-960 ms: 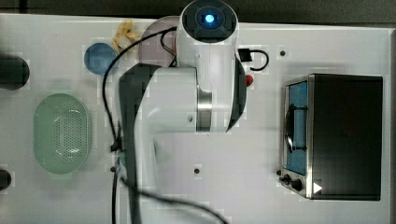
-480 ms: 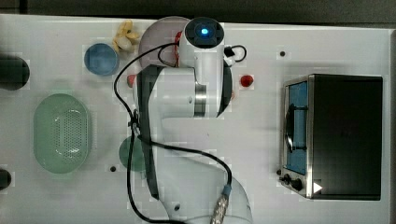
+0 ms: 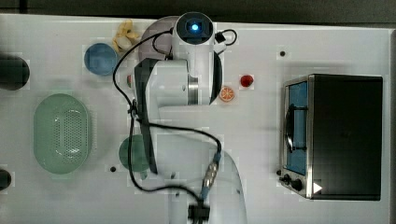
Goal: Pick ketchup from plate and place it on table.
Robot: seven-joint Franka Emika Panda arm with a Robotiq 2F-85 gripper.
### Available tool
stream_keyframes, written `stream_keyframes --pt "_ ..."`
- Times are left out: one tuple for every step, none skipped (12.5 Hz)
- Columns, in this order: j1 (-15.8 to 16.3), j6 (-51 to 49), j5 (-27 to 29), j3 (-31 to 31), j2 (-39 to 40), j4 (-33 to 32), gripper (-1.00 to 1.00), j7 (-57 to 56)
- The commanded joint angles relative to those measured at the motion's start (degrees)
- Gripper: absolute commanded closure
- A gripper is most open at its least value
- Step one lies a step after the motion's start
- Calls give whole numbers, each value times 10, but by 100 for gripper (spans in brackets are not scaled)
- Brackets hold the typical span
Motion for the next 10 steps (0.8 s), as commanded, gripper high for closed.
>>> stream_keyframes --pt "9 21 -27 5 47 41 -100 -32" --pt "10 36 -31 5 66 60 -100 -32" --pt "11 49 -36 5 85 79 -100 -32" --pt "11 58 -39 5 102 94 -100 -32" --pt "12 64 -39 5 118 107 -100 -32" --pt "12 67 -39 4 132 118 -100 -32" --pt "12 73 -39 3 144 126 -100 -32" --pt "12 79 -39 3 155 131 -100 -32" --pt "13 93 -39 3 166 136 -100 -32" --pt "13 101 -39 2 174 140 -100 -32"
